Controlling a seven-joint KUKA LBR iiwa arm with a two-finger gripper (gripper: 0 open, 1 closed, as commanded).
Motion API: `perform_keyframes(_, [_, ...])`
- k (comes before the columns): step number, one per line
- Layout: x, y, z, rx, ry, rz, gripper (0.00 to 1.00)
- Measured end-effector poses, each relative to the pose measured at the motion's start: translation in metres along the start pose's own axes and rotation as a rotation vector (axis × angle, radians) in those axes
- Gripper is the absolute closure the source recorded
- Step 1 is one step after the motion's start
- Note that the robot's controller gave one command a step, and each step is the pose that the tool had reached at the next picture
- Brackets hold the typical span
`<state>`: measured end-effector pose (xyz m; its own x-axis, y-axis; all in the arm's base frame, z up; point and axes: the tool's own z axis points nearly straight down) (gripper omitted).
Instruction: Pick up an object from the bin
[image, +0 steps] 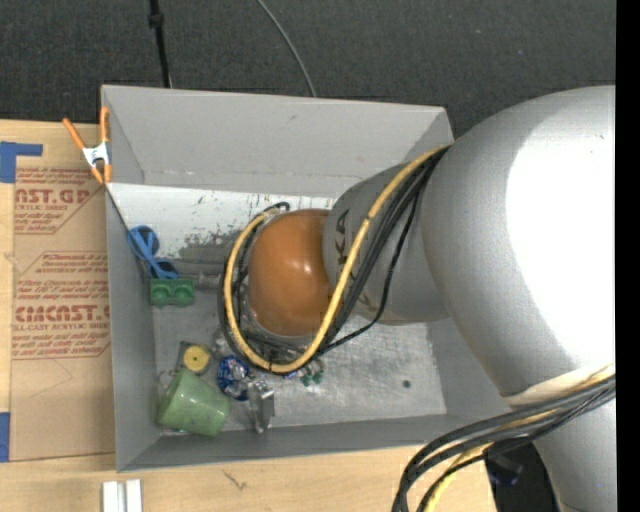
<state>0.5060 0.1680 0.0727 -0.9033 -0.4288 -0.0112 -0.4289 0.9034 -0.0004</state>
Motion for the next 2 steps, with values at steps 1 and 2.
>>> perform_keyframes(1, [-0.002,-0.001,-0.002,0.0,-0.01,0.003,1.0])
perform_keyframes(2, [-0.023,-0.001,-0.183,0.001,-0.001,-0.137,1.0])
